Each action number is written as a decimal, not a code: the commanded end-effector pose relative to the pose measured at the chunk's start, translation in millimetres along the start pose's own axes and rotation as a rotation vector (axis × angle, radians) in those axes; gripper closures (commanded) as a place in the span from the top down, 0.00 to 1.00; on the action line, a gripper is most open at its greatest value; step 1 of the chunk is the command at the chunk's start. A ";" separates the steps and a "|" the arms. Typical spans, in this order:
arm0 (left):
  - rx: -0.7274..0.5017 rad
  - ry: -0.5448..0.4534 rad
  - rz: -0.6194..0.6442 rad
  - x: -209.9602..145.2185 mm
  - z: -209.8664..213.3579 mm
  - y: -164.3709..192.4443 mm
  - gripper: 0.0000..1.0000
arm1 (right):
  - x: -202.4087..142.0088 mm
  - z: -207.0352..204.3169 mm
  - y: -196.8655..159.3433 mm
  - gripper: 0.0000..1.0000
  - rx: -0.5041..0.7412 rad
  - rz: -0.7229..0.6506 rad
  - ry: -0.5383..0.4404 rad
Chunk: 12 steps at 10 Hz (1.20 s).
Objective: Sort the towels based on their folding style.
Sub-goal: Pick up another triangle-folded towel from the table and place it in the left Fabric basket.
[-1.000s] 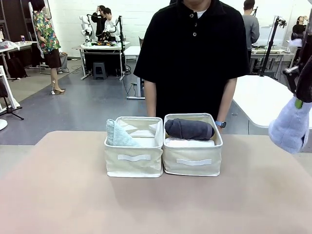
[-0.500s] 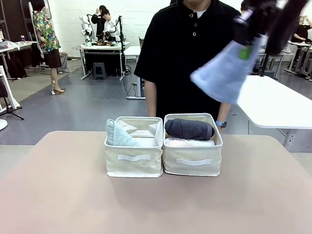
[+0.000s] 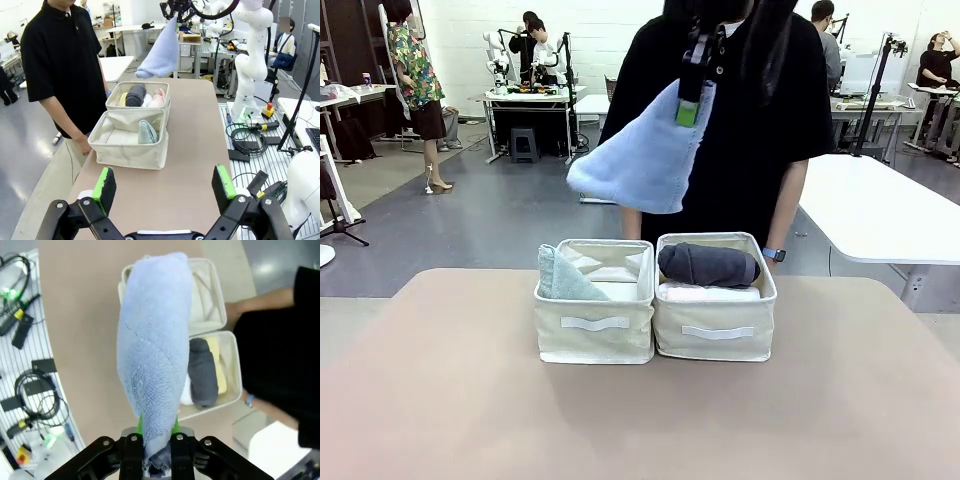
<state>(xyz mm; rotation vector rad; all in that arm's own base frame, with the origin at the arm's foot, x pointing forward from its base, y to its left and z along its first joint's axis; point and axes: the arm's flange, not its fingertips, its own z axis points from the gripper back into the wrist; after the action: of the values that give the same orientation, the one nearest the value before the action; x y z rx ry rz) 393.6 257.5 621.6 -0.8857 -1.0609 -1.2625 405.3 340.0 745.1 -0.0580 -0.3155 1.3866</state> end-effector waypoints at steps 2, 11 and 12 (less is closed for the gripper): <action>0.011 0.010 -0.002 -0.8 -0.3 -2.6 1.00 | -9.4 9.6 4.5 0.17 -0.010 -0.057 -0.006; 0.011 0.010 -0.002 -0.8 -0.3 -2.6 1.00 | 59.4 -15.1 -55.5 0.17 -0.032 0.269 0.124; 0.011 0.010 -0.002 -0.8 -0.3 -2.6 1.00 | 67.0 -21.4 -69.3 0.17 -0.033 0.312 0.120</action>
<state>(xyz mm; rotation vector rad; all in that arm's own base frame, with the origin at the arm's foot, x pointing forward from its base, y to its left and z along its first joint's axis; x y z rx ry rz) 393.5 257.5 621.7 -0.8854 -1.0611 -1.2625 465.5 378.1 719.4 -0.1838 -0.2268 1.6190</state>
